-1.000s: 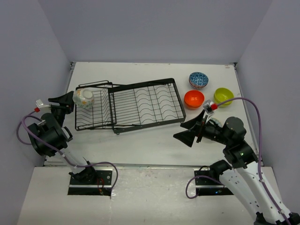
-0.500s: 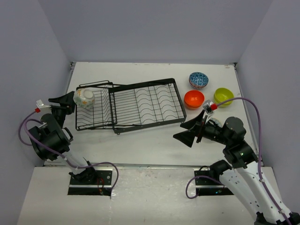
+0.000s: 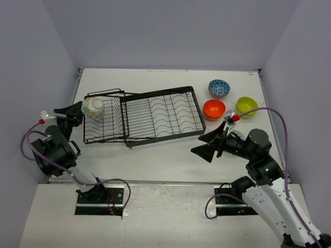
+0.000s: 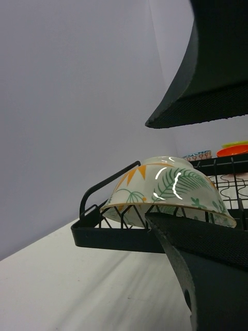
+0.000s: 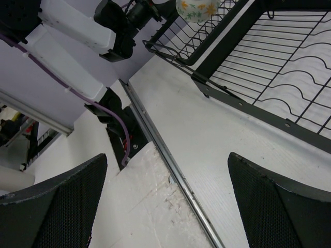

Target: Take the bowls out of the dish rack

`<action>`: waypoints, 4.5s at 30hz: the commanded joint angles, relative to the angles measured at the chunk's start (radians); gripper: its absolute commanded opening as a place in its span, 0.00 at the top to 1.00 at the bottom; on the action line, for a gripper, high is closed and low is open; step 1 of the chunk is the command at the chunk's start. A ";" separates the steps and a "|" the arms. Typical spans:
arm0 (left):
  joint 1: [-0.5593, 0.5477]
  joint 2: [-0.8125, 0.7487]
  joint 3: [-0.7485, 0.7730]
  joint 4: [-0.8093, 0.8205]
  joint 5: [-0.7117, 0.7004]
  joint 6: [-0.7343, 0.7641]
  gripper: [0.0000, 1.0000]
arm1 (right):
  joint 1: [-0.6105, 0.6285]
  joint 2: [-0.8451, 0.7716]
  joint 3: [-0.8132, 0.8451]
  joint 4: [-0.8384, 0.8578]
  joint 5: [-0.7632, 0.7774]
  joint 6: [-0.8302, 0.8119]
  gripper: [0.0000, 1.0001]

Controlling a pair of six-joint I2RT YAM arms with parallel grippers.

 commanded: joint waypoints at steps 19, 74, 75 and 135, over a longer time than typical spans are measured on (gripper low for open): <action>-0.009 0.091 -0.006 0.404 0.064 -0.106 0.41 | 0.013 0.021 0.000 0.050 0.002 0.003 0.01; -0.023 -0.042 0.011 0.407 0.096 -0.150 0.40 | 0.033 0.036 0.008 0.052 -0.023 -0.001 0.01; -0.024 -0.039 0.010 0.410 0.096 -0.150 0.40 | 0.034 0.035 0.008 0.052 -0.023 -0.001 0.01; -0.152 0.134 0.152 0.423 0.125 -0.138 0.57 | 0.053 0.042 0.006 0.044 -0.004 -0.015 0.01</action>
